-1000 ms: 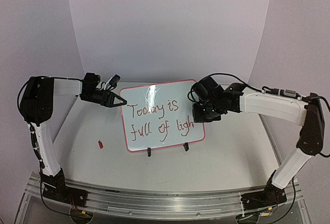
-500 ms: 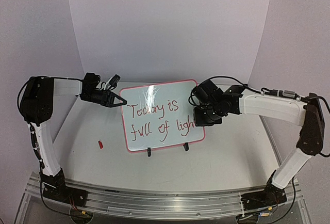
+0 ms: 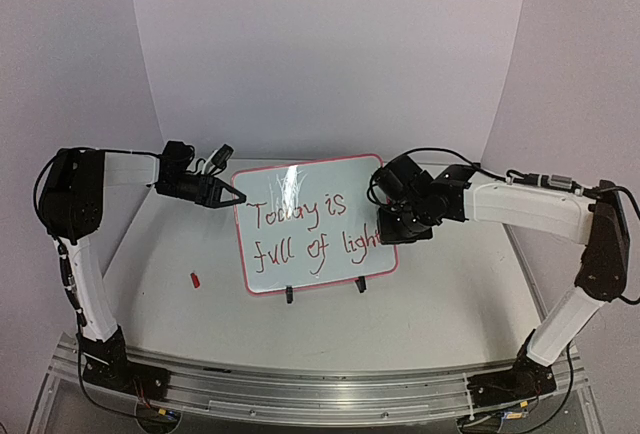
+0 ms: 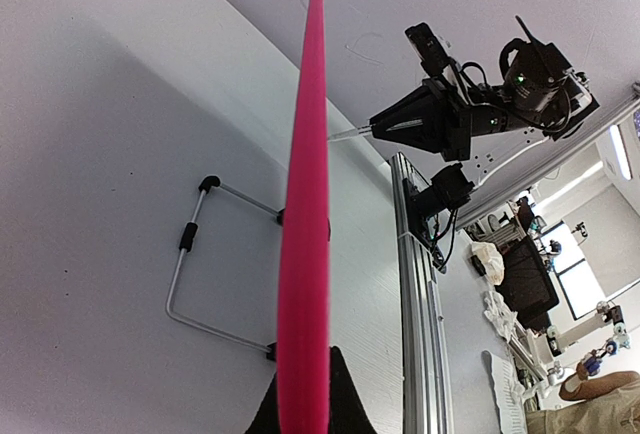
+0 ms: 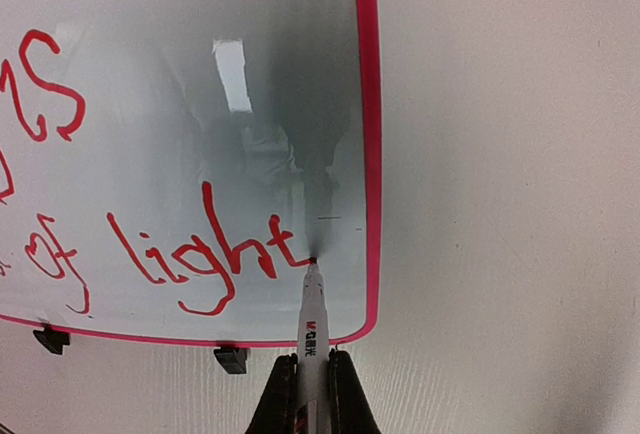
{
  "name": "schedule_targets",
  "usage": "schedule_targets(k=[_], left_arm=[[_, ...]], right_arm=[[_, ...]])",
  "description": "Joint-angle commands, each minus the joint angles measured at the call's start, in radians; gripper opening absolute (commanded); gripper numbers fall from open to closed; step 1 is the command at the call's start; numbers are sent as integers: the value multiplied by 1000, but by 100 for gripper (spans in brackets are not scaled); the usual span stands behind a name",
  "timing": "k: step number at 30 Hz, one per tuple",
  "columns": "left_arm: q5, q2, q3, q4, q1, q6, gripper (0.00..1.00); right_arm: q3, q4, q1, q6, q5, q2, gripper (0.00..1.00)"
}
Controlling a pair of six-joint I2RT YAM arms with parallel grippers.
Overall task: Write a sentence on the whiteboard
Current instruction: Write on the whiteboard with the whiteboard.
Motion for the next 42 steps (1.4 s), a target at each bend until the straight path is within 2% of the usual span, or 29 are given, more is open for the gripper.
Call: schedule_targets(k=[1, 6, 11, 16, 25, 42], left_arm=[[-124, 37, -4, -19, -34, 79, 0], [-128, 37, -4, -19, -34, 77, 0], [-126, 37, -2, -17, -34, 77, 0], [-128, 40, -1, -19, -34, 77, 0], [-130, 35, 2, -22, -34, 77, 0], [-133, 42, 10, -28, -36, 77, 0]], right_arm=[[42, 2, -7, -15, 18, -9, 0], [25, -3, -5, -6, -60, -62, 0], [-7, -13, -4, 0, -94, -175, 0], [-35, -20, -2, 2, -108, -220, 0], [-29, -35, -5, -4, -28, -163, 0], [-12, -32, -5, 4, 15, -53, 0]])
